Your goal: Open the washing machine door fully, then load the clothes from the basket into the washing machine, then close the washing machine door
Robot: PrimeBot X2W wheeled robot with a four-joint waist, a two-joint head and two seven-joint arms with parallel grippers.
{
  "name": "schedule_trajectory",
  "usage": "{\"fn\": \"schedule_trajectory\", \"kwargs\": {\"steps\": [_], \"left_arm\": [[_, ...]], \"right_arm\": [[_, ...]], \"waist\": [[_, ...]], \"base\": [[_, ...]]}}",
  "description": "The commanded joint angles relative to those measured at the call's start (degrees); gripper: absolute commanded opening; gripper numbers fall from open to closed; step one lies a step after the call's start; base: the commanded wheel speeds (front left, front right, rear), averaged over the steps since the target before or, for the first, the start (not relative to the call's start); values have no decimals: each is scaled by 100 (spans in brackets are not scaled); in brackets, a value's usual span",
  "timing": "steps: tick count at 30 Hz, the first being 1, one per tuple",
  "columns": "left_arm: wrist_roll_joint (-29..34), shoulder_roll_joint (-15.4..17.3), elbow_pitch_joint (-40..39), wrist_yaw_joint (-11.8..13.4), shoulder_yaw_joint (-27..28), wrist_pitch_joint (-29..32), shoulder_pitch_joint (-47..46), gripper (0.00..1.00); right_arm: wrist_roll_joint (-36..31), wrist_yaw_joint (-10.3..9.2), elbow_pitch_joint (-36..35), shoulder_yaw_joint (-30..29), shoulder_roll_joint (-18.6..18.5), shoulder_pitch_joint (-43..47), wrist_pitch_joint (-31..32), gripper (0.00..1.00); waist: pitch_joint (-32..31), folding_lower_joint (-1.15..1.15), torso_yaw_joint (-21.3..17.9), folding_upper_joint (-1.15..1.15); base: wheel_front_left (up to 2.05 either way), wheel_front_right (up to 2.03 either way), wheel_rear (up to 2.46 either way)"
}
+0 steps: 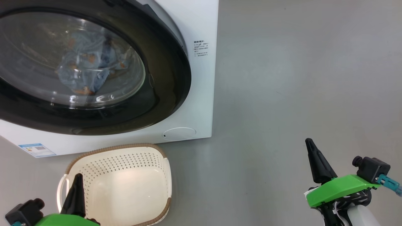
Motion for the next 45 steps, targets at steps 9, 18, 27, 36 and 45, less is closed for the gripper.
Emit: {"fn": "schedule_trajectory", "kwargs": {"steps": [9,18,27,36,45], "left_arm": [[-611,36,-106,26,142,171,-162,0],[-1119,5,-103,29,184,308,-183,0],[-1572,-24,-102,33,222,430,-202,0],[-2081,-56,-101,37,265,569,-223,0],[-2587,-90,-100,42,310,708,-244,0]], "right_arm": [[640,2,-224,-99,-30,2,148,0],[1165,2,-279,-171,-26,51,264,0],[1633,3,-329,-236,-23,94,367,0],[2160,3,-385,-309,-18,142,484,0],[2684,3,-441,-382,-14,190,600,0]], "waist": [[-86,0,0,0],[-166,0,0,0],[-236,0,0,0],[-316,0,0,0],[-395,0,-1,0]], "base": [[0,0,0],[0,0,0],[0,0,0],[0,0,0],[0,0,0]]}}
